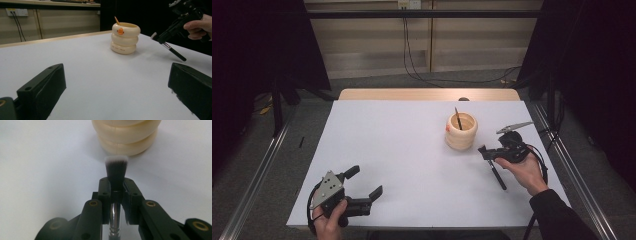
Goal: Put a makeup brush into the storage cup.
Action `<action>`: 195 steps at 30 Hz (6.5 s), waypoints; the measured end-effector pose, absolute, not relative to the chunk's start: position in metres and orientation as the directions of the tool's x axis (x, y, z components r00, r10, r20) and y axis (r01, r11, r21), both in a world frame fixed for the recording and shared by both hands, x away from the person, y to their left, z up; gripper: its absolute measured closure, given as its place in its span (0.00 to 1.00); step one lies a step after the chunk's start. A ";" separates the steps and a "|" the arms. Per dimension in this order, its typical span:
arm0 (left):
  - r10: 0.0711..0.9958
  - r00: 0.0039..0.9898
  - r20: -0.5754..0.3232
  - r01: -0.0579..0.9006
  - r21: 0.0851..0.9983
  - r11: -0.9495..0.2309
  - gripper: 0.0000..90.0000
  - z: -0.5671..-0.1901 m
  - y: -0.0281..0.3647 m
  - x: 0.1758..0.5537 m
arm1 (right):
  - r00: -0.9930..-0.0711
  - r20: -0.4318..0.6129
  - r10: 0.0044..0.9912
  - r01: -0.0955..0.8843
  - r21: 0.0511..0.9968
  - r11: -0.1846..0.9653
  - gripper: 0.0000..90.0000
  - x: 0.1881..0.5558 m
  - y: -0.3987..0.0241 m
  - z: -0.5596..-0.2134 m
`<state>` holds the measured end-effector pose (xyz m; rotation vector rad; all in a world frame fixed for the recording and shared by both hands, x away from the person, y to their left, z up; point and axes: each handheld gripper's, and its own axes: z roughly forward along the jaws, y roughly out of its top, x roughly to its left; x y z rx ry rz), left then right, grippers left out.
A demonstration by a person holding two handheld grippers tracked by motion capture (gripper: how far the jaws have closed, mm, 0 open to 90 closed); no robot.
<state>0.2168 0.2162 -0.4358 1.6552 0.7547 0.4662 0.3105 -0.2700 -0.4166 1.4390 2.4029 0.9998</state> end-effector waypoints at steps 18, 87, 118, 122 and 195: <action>0.699 0.708 -0.099 0.222 0.971 -0.087 0.01 -0.435 0.216 0.216 | -0.559 0.205 0.803 0.552 0.815 0.176 0.87 0.283 -0.283 -0.408; 0.693 0.714 -0.096 0.222 0.971 -0.093 0.01 -0.435 0.218 0.215 | -0.646 0.223 0.730 0.279 0.959 -0.046 0.87 0.273 -0.285 -0.358; 0.694 0.715 -0.092 0.221 0.970 -0.099 0.01 -0.435 0.217 0.215 | -0.592 0.227 0.773 0.299 0.953 -0.051 0.87 0.329 -0.275 -0.356; 0.692 0.716 -0.092 0.220 0.970 -0.098 0.01 -0.435 0.217 0.215 | -0.587 0.220 0.779 0.300 0.953 -0.043 0.87 0.335 -0.270 -0.351; 0.688 0.718 -0.105 0.236 0.967 -0.098 0.01 -0.435 0.219 0.215 | -0.548 0.138 0.825 0.262 0.965 0.012 0.87 0.396 -0.221 -0.376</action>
